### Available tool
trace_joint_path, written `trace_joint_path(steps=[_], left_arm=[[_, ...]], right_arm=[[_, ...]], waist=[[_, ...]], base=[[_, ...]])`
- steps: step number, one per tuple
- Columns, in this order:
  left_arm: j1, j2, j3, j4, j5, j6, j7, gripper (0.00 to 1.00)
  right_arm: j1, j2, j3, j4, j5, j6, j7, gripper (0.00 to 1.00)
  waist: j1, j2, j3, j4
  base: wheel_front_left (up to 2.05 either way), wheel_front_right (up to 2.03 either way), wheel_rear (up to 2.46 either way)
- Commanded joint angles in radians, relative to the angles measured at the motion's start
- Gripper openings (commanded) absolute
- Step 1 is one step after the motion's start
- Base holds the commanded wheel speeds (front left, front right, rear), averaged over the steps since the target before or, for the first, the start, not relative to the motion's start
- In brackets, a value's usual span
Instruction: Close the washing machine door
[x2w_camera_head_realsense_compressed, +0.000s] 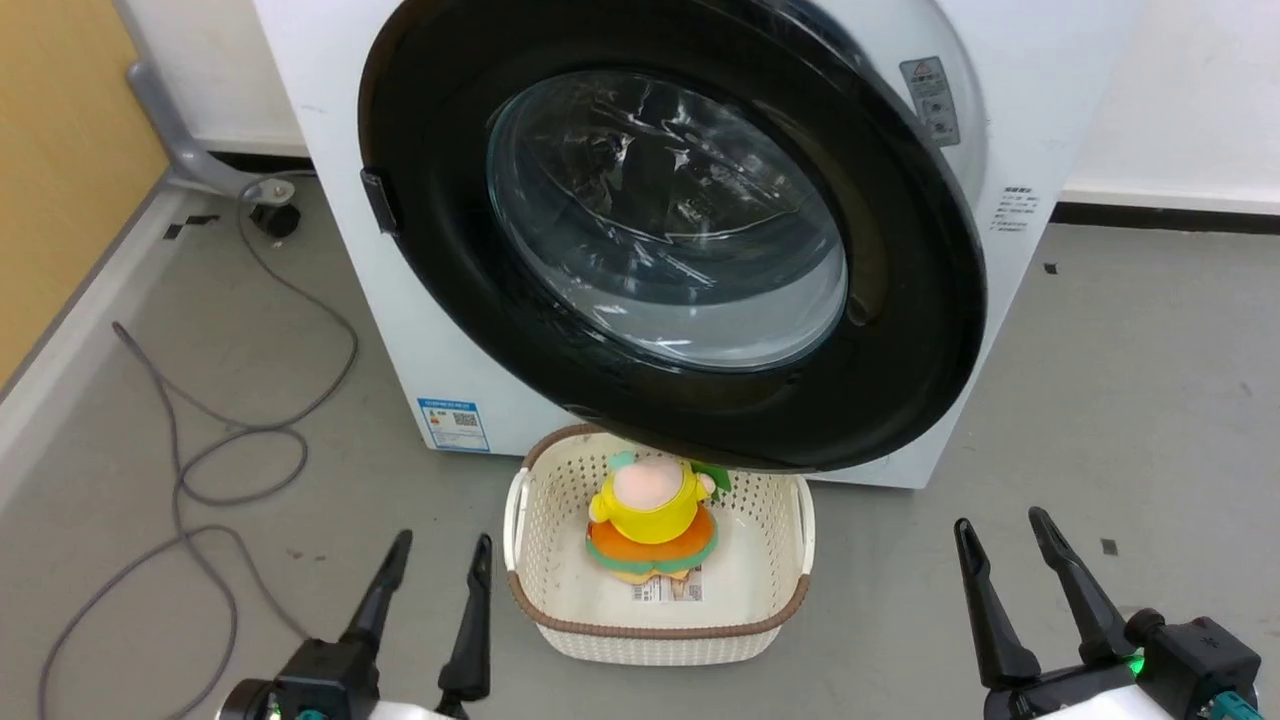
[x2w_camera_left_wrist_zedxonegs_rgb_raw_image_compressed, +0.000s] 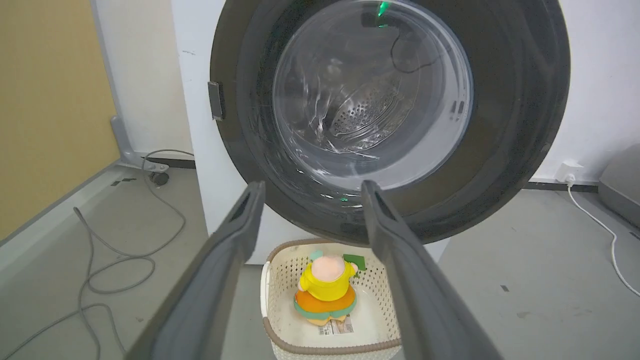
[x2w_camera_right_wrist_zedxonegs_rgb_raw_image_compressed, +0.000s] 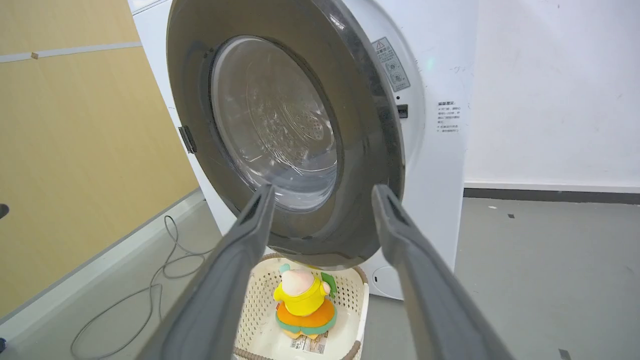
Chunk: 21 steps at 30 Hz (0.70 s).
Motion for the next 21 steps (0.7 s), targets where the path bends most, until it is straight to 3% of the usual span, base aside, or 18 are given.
trace_joint_path(steps=[1, 3, 4, 5, 6, 11, 21], left_arm=[[-0.005, -0.012, 0.014, -0.012, 0.012, 0.008, -0.004, 1.00], [-0.007, -0.025, 0.025, -0.018, 0.021, 0.005, -0.004, 1.00], [-0.009, -0.031, 0.029, -0.017, 0.023, 0.002, -0.004, 1.00], [-0.012, -0.035, 0.032, -0.016, 0.027, -0.003, -0.004, 1.00], [-0.015, -0.039, 0.034, -0.015, 0.031, -0.008, -0.004, 1.00], [-0.039, -0.063, 0.042, -0.015, 0.052, -0.025, -0.004, 1.00], [-0.100, -0.107, 0.046, -0.014, 0.082, -0.054, -0.004, 1.00]], right_arm=[[0.005, -0.003, 0.000, 0.000, -0.001, 0.001, -0.004, 1.00], [0.000, -0.008, 0.003, -0.003, 0.002, 0.001, -0.004, 1.00], [-0.004, -0.013, 0.005, -0.004, 0.004, 0.001, -0.004, 0.80], [-0.008, -0.020, 0.008, -0.007, 0.003, 0.001, -0.004, 0.20], [-0.015, -0.026, 0.013, -0.013, 0.003, 0.001, -0.004, 0.00], [-0.066, -0.080, 0.058, -0.036, 0.023, 0.001, -0.004, 0.00], [-0.342, -0.270, 0.162, 0.020, 0.145, 0.001, 0.074, 0.00]], waist=[[0.0001, 0.0000, 0.008, 0.006], [0.0001, 0.0000, 0.018, 0.014], [0.0001, 0.0000, 0.025, 0.019], [0.0001, 0.0000, 0.032, 0.026], [0.0001, 0.0000, 0.040, 0.032], [0.0001, 0.0000, 0.085, 0.073], [0.0001, 0.0000, 0.217, 0.155]], base=[[0.00, 0.00, 0.00], [0.00, 0.00, 0.00], [0.00, 0.00, 0.00], [0.00, 0.00, 0.00], [0.00, 0.00, 0.00], [0.00, 0.00, 0.00], [0.00, 0.00, 0.00]])
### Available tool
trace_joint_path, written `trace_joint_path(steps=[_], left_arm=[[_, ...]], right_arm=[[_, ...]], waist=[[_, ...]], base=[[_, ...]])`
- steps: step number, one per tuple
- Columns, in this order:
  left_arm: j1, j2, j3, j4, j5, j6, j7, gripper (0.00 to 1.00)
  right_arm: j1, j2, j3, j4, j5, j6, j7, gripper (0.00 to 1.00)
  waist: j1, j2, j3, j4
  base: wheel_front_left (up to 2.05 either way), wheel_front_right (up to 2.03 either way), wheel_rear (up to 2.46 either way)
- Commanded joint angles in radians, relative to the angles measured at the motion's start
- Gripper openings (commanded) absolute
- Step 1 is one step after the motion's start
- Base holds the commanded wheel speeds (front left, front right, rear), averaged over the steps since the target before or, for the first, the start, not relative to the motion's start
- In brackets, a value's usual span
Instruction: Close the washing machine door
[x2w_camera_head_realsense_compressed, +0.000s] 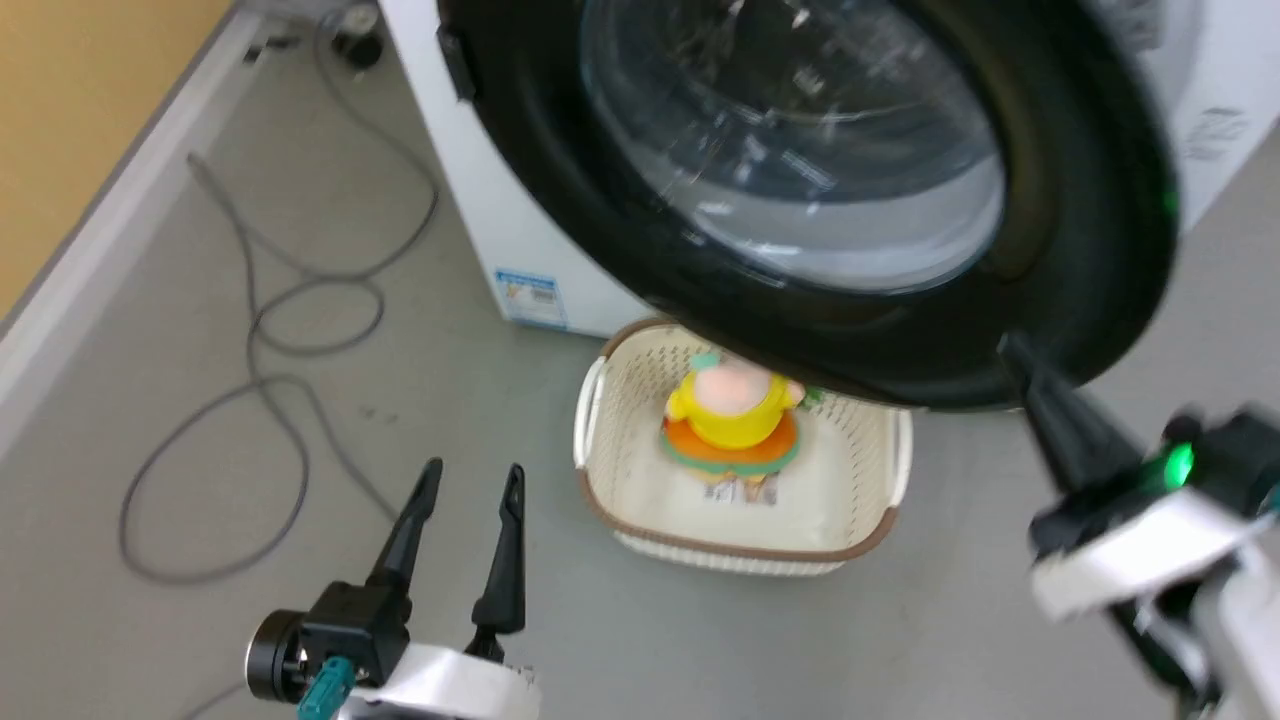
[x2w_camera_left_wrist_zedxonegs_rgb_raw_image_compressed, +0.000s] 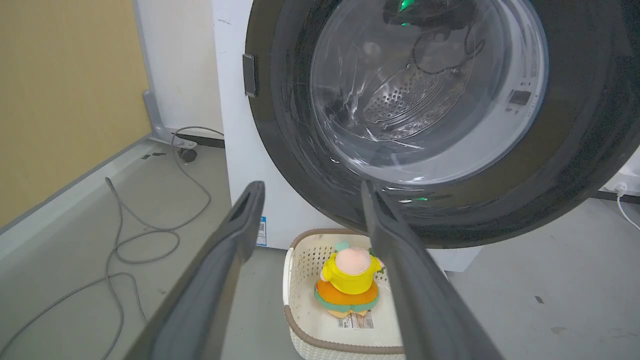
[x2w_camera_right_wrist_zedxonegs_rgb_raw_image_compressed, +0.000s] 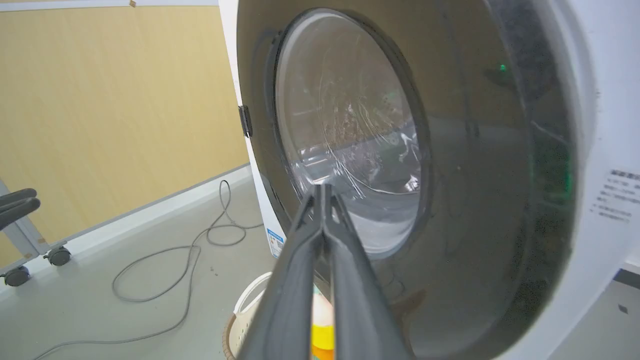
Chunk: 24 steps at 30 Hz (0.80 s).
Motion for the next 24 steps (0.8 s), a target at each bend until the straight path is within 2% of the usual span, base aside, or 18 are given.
trace_joint_path(steps=[1, 5, 9, 24], left_arm=[[-0.024, -0.008, 0.005, 0.000, 0.011, -0.008, -0.004, 1.00], [-0.053, -0.021, 0.004, -0.001, 0.019, -0.020, -0.004, 1.00], [-0.074, -0.033, 0.000, 0.002, 0.016, -0.027, -0.004, 1.00], [-0.106, -0.047, -0.005, -0.006, 0.024, -0.034, -0.004, 1.00]], right_arm=[[-0.060, -0.029, 0.005, 0.021, 0.034, 0.001, 0.011, 0.00], [-0.173, -0.101, 0.004, 0.085, 0.111, 0.001, 0.031, 0.00], [-0.250, -0.154, -0.040, 0.174, 0.181, 0.001, 0.037, 0.00], [-0.491, -0.236, -0.093, 0.385, 0.268, 0.001, 0.093, 0.00]], waist=[[-0.0001, 0.0000, 0.051, 0.038], [-0.0001, 0.0000, 0.097, 0.066], [-0.0001, 0.0000, 0.120, 0.094], [-0.0001, 0.0000, 0.198, 0.125]], base=[[0.00, 0.00, 0.00], [0.00, 0.00, 0.00], [0.00, 0.00, 0.00], [0.00, 0.00, 0.00]])
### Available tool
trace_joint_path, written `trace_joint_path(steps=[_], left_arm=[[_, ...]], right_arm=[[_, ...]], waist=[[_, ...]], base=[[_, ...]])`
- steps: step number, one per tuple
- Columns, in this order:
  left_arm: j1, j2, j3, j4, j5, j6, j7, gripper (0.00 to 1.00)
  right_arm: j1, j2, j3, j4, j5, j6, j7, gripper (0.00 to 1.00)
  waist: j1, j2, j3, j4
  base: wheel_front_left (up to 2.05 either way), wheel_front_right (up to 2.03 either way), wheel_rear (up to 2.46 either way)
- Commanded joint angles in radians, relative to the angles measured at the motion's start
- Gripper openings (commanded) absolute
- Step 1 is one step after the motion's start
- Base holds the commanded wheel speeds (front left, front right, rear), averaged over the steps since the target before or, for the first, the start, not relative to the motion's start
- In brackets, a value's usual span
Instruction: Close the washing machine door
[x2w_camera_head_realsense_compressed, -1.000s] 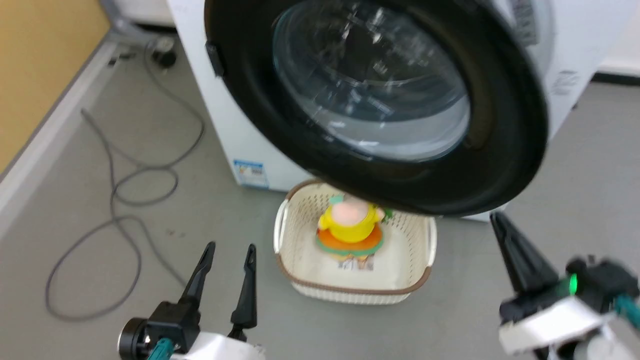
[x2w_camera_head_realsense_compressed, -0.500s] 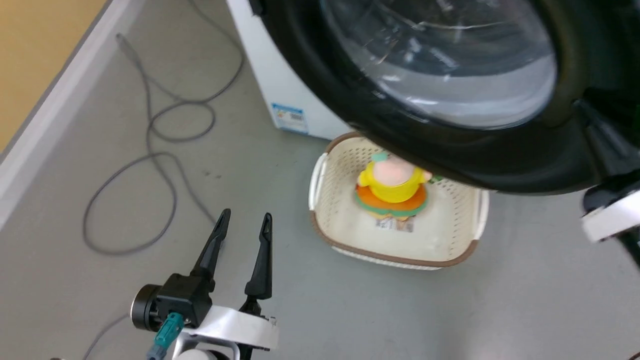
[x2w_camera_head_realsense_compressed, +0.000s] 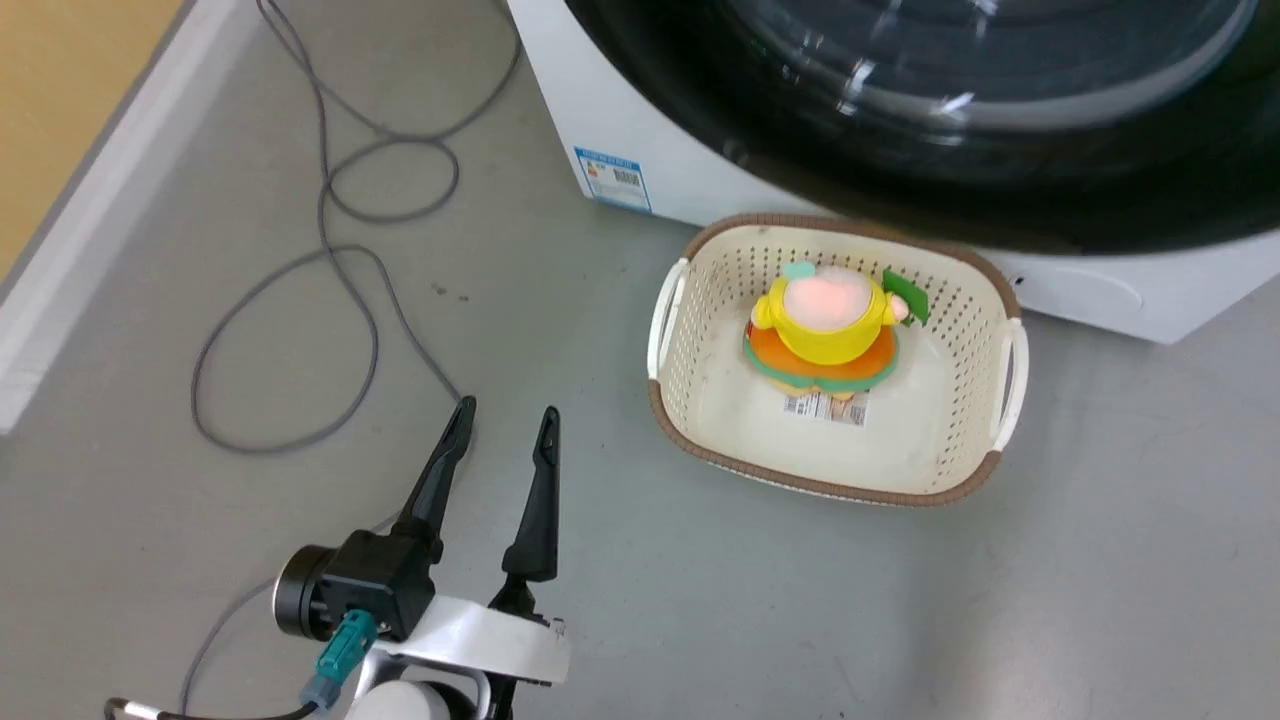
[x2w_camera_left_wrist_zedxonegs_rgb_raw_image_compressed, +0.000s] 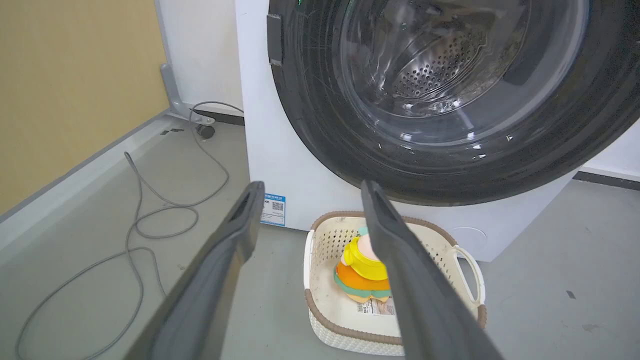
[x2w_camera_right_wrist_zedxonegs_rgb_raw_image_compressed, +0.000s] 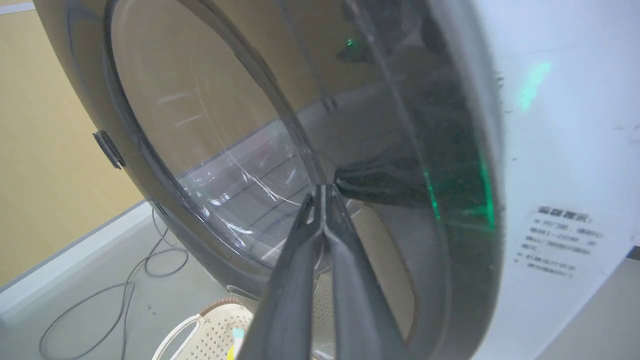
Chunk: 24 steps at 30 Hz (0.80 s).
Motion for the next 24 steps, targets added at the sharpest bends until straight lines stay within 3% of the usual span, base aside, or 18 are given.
trace_joint_path(steps=[1, 14, 24], left_arm=[[-0.022, -0.002, -0.001, -0.005, 0.007, 0.000, -0.004, 1.00], [-0.054, -0.003, -0.013, 0.005, -0.004, 0.012, -0.004, 1.00], [-0.031, -0.003, 0.007, 0.034, 0.005, 0.018, -0.004, 1.00]], right_arm=[[-0.051, -0.015, -0.007, 0.027, 0.013, -0.002, 0.009, 0.00], [-0.230, -0.003, -0.030, 0.219, 0.010, -0.002, 0.022, 0.00], [-0.120, 0.026, 0.058, 0.212, 0.035, -0.002, -0.071, 0.00]], waist=[[-0.0001, 0.0000, 0.019, 0.002], [-0.0001, 0.0000, 0.039, 0.006], [-0.0001, 0.0000, -0.075, -0.034]], base=[[0.00, 0.00, 0.00], [0.00, 0.00, 0.00], [0.00, 0.00, 0.00]])
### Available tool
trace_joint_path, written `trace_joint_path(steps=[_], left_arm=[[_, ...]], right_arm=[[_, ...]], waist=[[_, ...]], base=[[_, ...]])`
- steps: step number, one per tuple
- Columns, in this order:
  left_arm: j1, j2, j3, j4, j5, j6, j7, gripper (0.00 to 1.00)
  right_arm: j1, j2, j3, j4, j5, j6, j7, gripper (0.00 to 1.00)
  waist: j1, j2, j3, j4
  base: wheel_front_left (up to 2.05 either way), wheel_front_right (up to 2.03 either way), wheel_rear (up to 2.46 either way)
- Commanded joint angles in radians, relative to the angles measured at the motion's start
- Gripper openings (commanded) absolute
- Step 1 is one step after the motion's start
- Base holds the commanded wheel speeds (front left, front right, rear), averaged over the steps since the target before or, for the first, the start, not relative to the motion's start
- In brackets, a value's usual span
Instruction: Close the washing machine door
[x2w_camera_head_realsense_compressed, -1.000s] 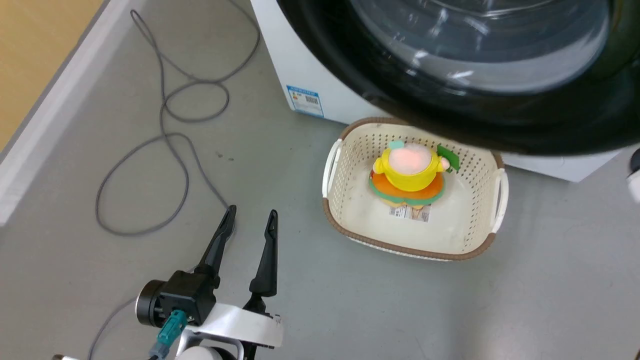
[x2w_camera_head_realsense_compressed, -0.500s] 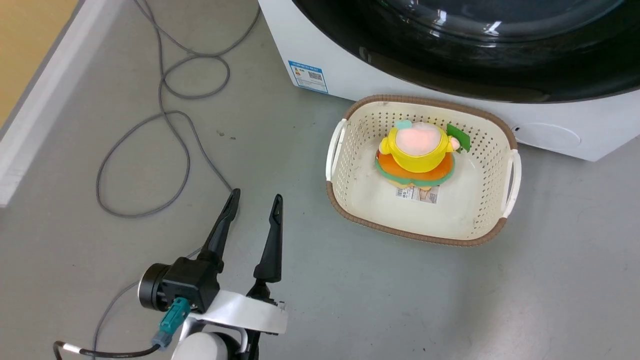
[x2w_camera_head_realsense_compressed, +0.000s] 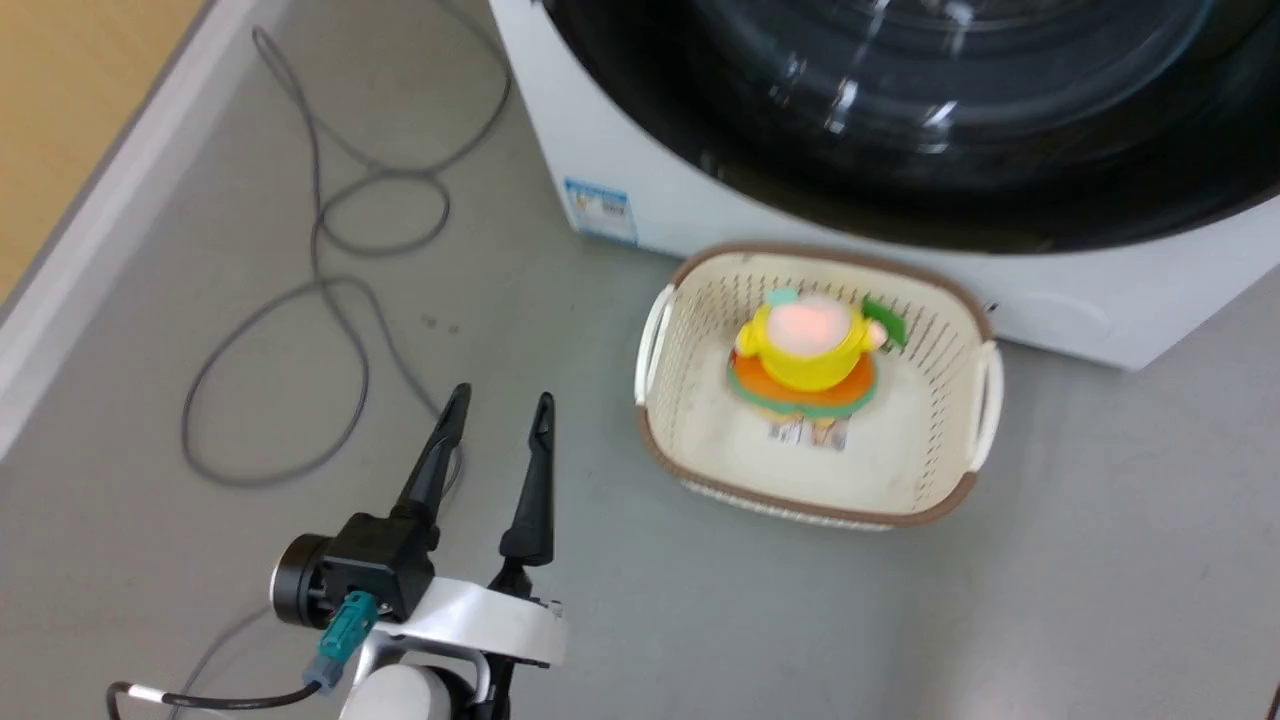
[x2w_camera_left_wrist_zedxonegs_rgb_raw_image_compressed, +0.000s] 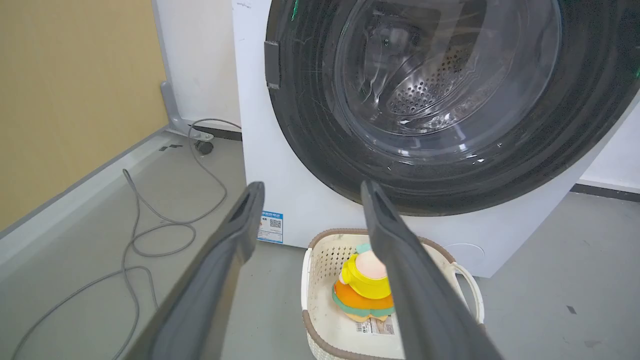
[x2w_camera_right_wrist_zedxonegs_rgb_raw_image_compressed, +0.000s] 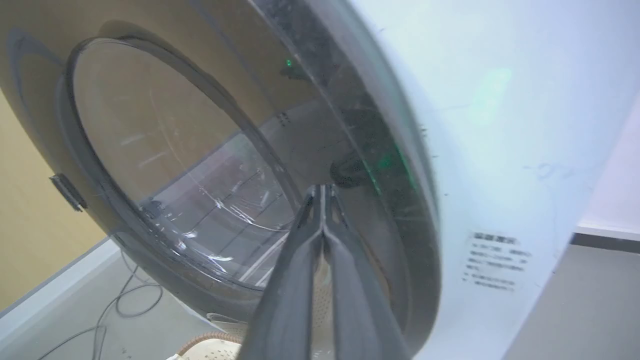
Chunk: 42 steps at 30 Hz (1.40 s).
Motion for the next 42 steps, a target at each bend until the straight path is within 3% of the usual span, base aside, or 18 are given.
trace_joint_path(steps=[1, 8, 14, 17, 28, 29, 30, 34, 42], left_arm=[[0.012, -0.001, 0.009, 0.006, 0.005, 0.003, -0.004, 1.00], [0.056, -0.001, 0.047, 0.024, 0.008, 0.006, -0.004, 1.00], [0.094, 0.003, 0.070, 0.052, 0.010, 0.003, -0.004, 1.00], [0.117, 0.008, 0.082, 0.059, 0.010, 0.002, -0.004, 1.00], [0.172, 0.026, 0.098, 0.091, 0.006, -0.005, -0.004, 1.00], [0.173, 0.028, 0.095, 0.094, 0.007, -0.007, -0.004, 1.00], [0.174, 0.029, 0.093, 0.098, 0.009, -0.007, -0.004, 1.00], [0.177, 0.031, 0.085, 0.107, 0.012, -0.006, -0.004, 1.00], [0.185, 0.039, 0.070, 0.109, 0.032, 0.008, -0.004, 1.00]], right_arm=[[0.040, -0.003, 0.013, -0.011, 0.011, -0.001, -0.015, 0.00], [0.232, 0.009, 0.056, -0.108, 0.004, -0.001, -0.079, 0.00], [0.441, 0.063, -0.022, -0.223, -0.022, -0.001, -0.095, 0.00], [0.544, 0.100, -0.084, -0.310, -0.110, -0.001, -0.096, 0.00], [0.837, 0.332, -0.261, -0.541, -0.331, -0.001, -0.094, 0.00], [0.852, 0.353, -0.275, -0.551, -0.350, -0.001, -0.093, 0.42], [0.864, 0.373, -0.289, -0.558, -0.369, -0.001, -0.092, 0.98], [0.903, 0.442, -0.319, -0.578, -0.415, -0.001, -0.082, 1.00], [0.952, 0.478, -0.327, -0.583, -0.462, -0.001, -0.078, 1.00]], waist=[[0.0000, 0.0000, -0.050, -0.026], [0.0000, 0.0000, -0.165, -0.076], [0.0000, 0.0000, -0.240, -0.107], [0.0000, 0.0000, -0.267, -0.124], [0.0000, 0.0000, -0.324, -0.173], [0.0000, 0.0000, -0.326, -0.174], [0.0000, 0.0000, -0.329, -0.175], [0.0000, 0.0000, -0.338, -0.178], [0.0000, 0.0000, -0.345, -0.178]], base=[[0.00, 0.00, 0.00], [0.00, 0.00, 0.00], [0.00, 0.00, 0.00], [0.00, 0.00, 0.00], [0.00, 0.00, 0.00], [0.00, 0.00, 0.00], [0.00, 0.00, 0.00], [0.00, 0.00, 0.00], [0.00, 0.00, 0.00]])
